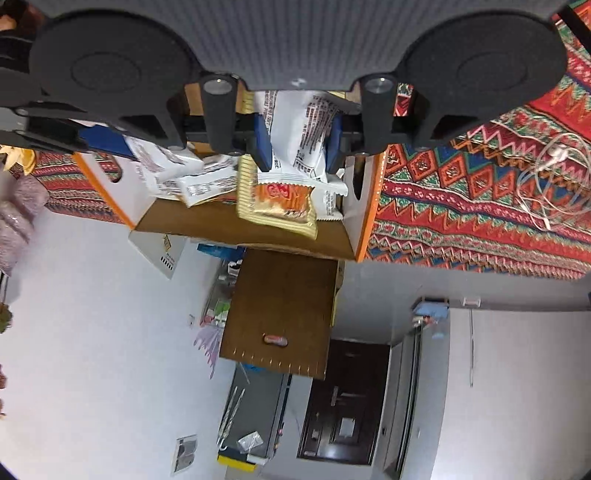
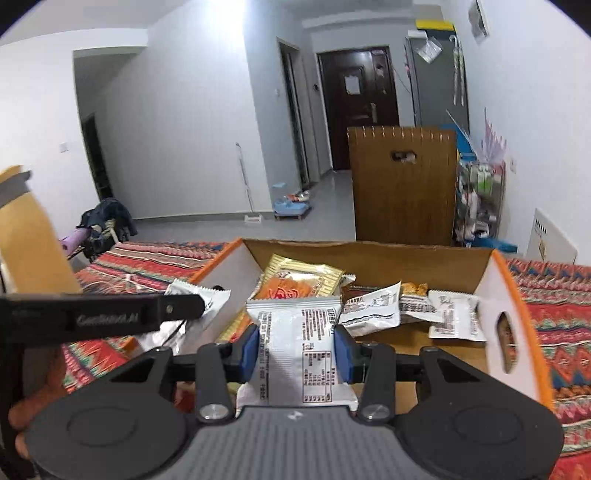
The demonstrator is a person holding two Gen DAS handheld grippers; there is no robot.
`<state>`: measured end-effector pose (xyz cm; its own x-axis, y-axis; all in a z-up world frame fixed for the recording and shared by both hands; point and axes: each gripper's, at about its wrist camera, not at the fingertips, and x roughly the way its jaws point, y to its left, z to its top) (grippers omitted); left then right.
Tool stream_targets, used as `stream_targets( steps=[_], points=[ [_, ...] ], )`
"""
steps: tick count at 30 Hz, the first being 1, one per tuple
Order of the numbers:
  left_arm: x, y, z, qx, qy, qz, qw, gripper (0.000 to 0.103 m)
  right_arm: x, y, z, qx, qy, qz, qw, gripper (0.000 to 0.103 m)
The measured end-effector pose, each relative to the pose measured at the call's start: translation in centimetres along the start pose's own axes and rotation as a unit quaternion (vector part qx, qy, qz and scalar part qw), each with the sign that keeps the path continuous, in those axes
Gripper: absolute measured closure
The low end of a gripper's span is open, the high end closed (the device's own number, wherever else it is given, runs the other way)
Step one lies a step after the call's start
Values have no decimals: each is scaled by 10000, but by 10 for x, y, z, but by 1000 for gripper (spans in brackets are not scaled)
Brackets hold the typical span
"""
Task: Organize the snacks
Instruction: 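Open both tools to drop the white sachets into the box, then withdraw both tools from the box back toward the snack pile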
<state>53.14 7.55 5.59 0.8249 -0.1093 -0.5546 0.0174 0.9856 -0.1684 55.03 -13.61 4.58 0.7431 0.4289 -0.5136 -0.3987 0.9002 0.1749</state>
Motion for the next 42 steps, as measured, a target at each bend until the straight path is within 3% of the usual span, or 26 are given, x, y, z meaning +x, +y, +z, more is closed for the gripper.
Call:
stream_targets(
  steps=[4,8,10,13,17,21,24,32,37,42],
  points=[
    [17,8,-6,-80,133,-17,9999,70,29,6,-5,40,205,-100,9997,61],
    [22,8,-10,51,186,101,9998,63,47,8,-10,96,471,6,9988,59],
    [18,10,-7,-24,171,17,9998,55,50,8,-13,143,569,162,9981,52],
    [7,12,-2,-58,-5,43,10000,45,45,9,-13,192,533,183,9982,44],
    [-7,12,4,-90,-39,106,9999,43,29,7,-8,234,396,93,9989,43],
    [-36,2,7,22,-99,105,9999,38,-6,7,-2,134,229,-20,9996,40],
    [-69,-11,3,276,-169,-11,9995,28,-44,8,-1,-9,64,-114,9999,36],
    [-180,-48,-37,808,-609,-124,9948,18,-159,11,-19,-263,-290,-317,9987,23],
    [-248,-64,-84,875,-773,-293,9927,8,-236,13,-57,-439,-510,-467,9966,16],
    [-296,-77,-137,966,-860,-233,9913,5,-300,18,-108,-488,-654,-559,9951,11]
  ],
)
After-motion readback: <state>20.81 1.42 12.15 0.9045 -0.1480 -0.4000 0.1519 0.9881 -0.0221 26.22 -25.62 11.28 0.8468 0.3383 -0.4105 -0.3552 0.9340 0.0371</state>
